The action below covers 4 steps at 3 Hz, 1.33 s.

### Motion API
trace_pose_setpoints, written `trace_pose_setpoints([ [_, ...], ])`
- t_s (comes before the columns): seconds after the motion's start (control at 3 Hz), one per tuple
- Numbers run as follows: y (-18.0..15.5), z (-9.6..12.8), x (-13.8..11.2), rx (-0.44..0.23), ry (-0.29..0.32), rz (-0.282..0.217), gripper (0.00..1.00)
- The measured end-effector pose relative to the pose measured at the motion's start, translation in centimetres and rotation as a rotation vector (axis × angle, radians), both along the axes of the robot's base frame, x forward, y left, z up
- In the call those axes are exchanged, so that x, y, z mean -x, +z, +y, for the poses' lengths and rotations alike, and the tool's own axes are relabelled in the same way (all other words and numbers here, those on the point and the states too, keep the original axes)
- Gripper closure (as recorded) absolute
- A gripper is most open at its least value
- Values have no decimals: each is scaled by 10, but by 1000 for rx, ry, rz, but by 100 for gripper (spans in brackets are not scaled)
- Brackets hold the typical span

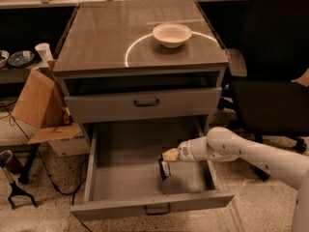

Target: Place rxbar blueberry into middle drawer

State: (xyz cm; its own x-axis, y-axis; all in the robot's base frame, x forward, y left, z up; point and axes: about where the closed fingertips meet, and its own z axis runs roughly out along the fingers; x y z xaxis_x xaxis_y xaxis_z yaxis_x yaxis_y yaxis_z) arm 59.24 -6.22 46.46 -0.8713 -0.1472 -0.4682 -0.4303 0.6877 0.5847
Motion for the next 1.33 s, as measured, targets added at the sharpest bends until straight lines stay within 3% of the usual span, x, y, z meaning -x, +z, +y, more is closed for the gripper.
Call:
trace_pose_setpoints([
  [1.0, -3, -4, -7, -1, -37, -42, 12],
  [1.33, -3, -4, -7, -1, -37, -42, 0],
])
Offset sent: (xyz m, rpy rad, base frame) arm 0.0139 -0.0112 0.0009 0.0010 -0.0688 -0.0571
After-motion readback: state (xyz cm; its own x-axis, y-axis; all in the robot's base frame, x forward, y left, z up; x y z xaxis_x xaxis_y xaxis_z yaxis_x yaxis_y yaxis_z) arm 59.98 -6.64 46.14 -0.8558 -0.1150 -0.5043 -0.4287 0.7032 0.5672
